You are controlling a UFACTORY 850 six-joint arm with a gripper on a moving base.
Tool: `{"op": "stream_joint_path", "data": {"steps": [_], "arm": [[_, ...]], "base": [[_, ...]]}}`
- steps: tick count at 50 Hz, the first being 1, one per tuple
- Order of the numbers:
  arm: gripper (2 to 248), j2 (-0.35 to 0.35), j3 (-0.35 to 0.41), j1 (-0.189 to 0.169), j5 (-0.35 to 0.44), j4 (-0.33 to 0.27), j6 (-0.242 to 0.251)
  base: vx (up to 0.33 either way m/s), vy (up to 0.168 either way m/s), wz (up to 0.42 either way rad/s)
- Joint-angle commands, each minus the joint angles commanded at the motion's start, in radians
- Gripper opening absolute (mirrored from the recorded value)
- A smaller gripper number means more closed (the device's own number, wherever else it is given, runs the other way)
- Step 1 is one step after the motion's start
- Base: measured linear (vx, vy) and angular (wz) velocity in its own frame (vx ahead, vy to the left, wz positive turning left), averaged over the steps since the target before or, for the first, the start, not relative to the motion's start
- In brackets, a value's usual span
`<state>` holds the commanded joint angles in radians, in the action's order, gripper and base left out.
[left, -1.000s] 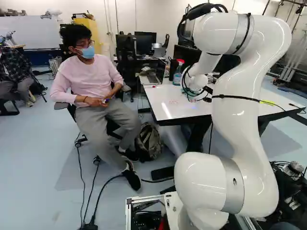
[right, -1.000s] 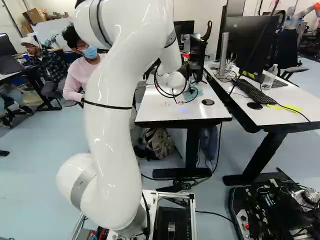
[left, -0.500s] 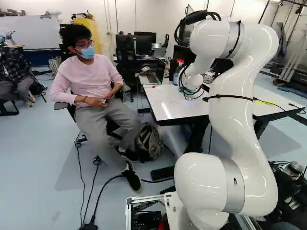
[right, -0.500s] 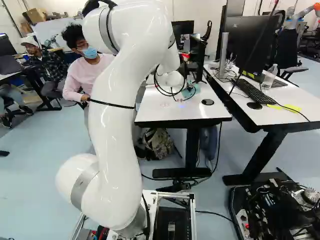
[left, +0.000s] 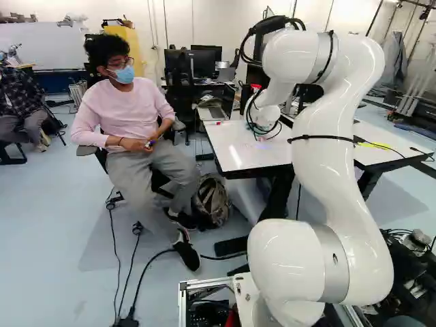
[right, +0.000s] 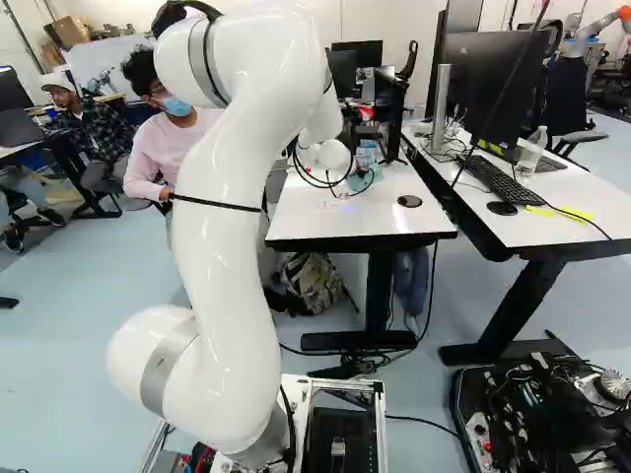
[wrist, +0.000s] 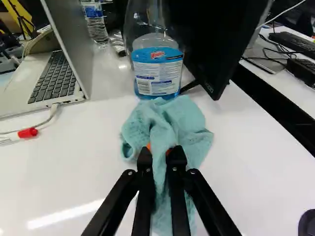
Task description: Clean the table with the green towel
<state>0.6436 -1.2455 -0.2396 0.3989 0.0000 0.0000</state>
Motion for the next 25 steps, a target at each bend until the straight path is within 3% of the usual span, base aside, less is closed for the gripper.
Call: {"op": "stream_joint_path", "data": {"steps": [12, 25], "arm": [[37, -0.037, 0.051, 0.018, 0.0, 0.0, 0.0], [37, -0.087, 0.118, 0.008, 0.0, 0.0, 0.0]], "base": [[0.0, 0.0, 0.0], [0.0, 0.0, 0.0]]}}
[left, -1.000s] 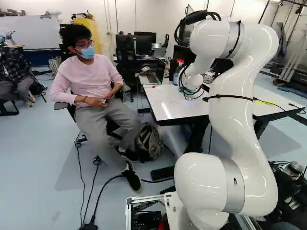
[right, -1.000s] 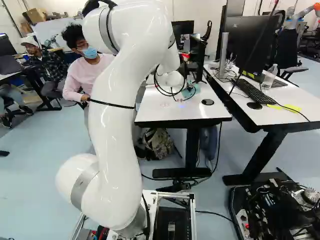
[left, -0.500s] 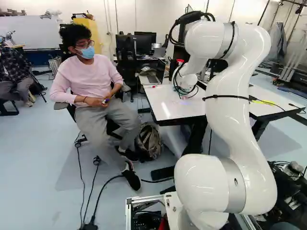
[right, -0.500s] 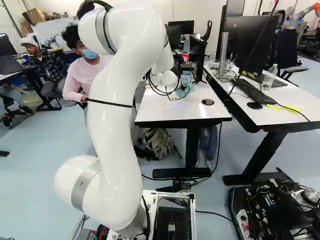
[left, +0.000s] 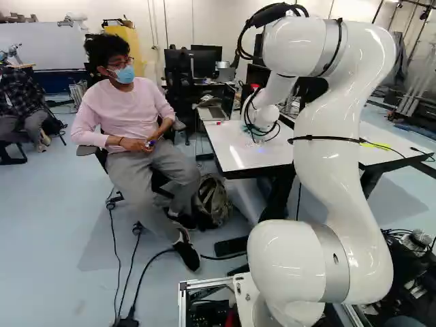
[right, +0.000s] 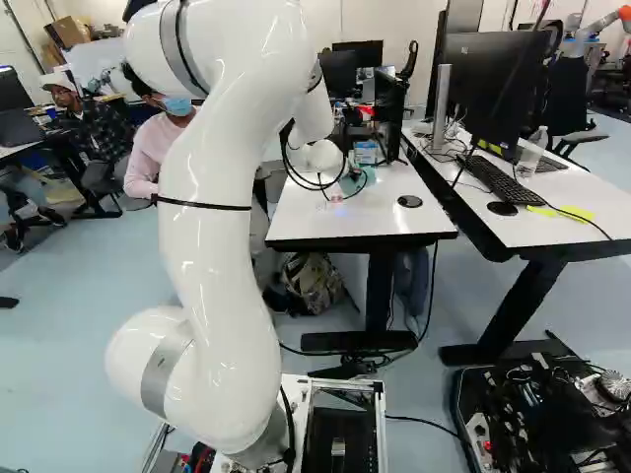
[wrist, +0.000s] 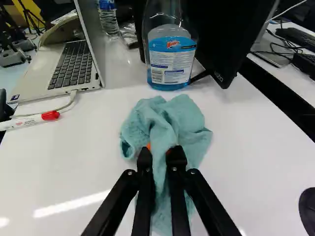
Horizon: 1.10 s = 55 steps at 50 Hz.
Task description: Clean the table with the green towel
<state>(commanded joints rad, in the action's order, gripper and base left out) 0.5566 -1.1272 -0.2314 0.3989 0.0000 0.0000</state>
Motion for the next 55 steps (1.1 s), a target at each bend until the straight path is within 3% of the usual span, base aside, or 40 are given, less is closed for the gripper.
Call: {"op": "stream_joint_path", "data": {"steps": [15, 40, 55], "arm": [[37, -0.027, 0.036, -0.036, 0.0, 0.0, 0.0], [37, -0.025, 0.034, -0.104, 0.0, 0.0, 0.0], [37, -0.025, 0.033, -0.105, 0.0, 0.0, 0.0]], "base": [[0.0, 0.0, 0.0], [0.0, 0.0, 0.0], [0.0, 0.0, 0.0]]}}
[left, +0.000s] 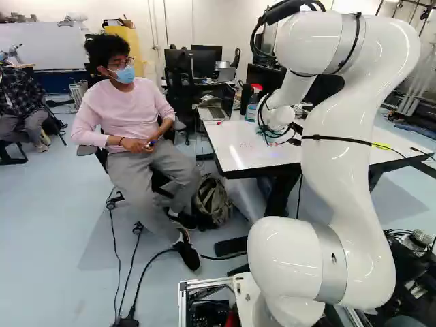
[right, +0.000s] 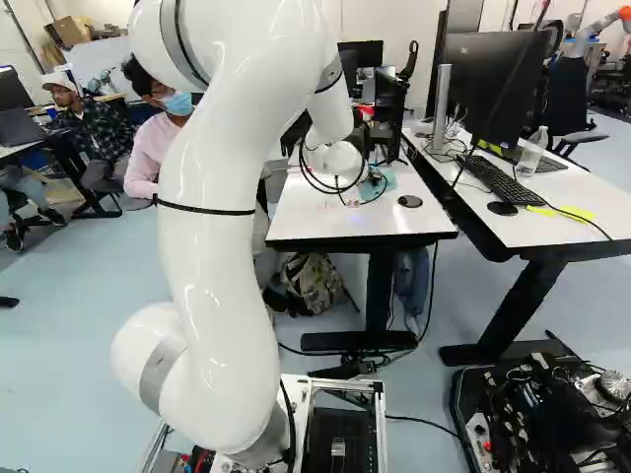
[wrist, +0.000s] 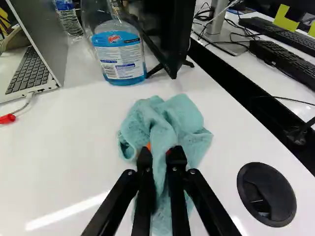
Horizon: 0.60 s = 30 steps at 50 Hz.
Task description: Clean the table with the green towel
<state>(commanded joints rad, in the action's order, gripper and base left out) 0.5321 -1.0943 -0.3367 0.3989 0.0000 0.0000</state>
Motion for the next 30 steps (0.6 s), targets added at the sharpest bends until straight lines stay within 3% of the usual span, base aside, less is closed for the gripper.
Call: {"op": "stream_joint_path", "data": {"steps": [30], "arm": [[37, 0.02, -0.092, -0.036, -0.011, -0.005, 0.0]], "base": [[0.0, 0.0, 0.0]]}}
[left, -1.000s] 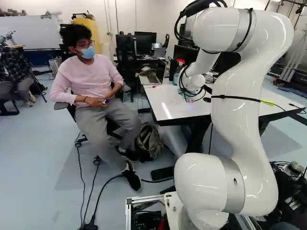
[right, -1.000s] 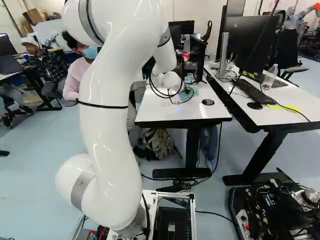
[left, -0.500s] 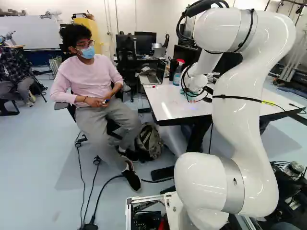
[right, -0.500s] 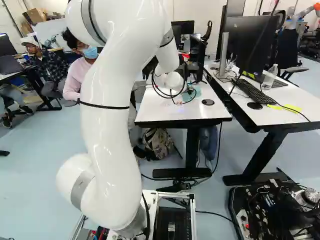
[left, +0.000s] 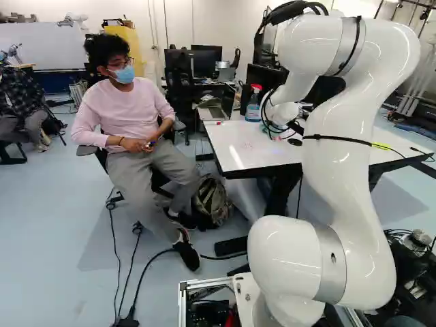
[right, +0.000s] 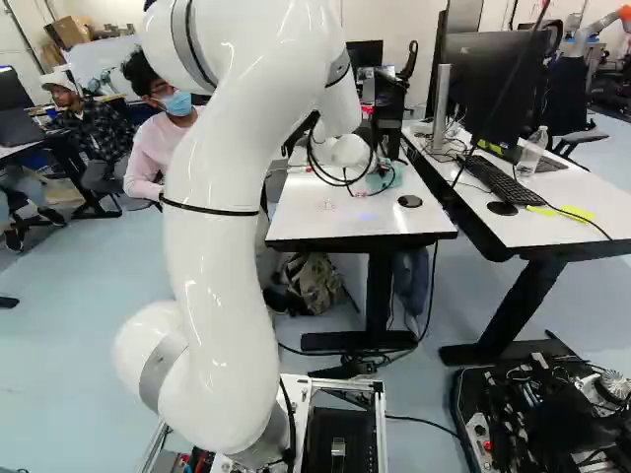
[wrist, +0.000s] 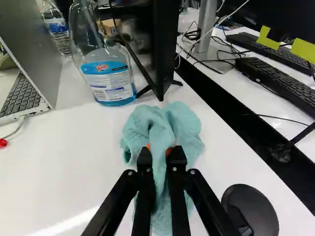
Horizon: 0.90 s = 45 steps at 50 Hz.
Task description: Clean the table with the green towel
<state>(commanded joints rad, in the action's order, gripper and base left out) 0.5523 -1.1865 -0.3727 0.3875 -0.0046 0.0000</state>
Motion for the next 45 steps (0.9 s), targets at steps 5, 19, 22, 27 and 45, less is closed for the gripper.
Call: {"op": "stream_joint_path", "data": {"steps": [5, 19, 22, 27, 45], "arm": [[37, -0.004, -0.008, -0.008, -0.021, -0.009, 0.0], [37, -0.029, -0.009, -0.014, -0.092, -0.037, 0.0], [37, -0.035, -0.007, -0.014, -0.105, -0.042, 0.0], [37, -0.046, -0.005, -0.014, -0.126, -0.049, 0.0], [37, -0.061, 0.004, -0.013, -0.146, -0.056, 0.0]], "base": [[0.0, 0.0, 0.0], [0.0, 0.0, 0.0], [0.0, 0.0, 0.0], [0.0, 0.0, 0.0], [0.0, 0.0, 0.0]]}}
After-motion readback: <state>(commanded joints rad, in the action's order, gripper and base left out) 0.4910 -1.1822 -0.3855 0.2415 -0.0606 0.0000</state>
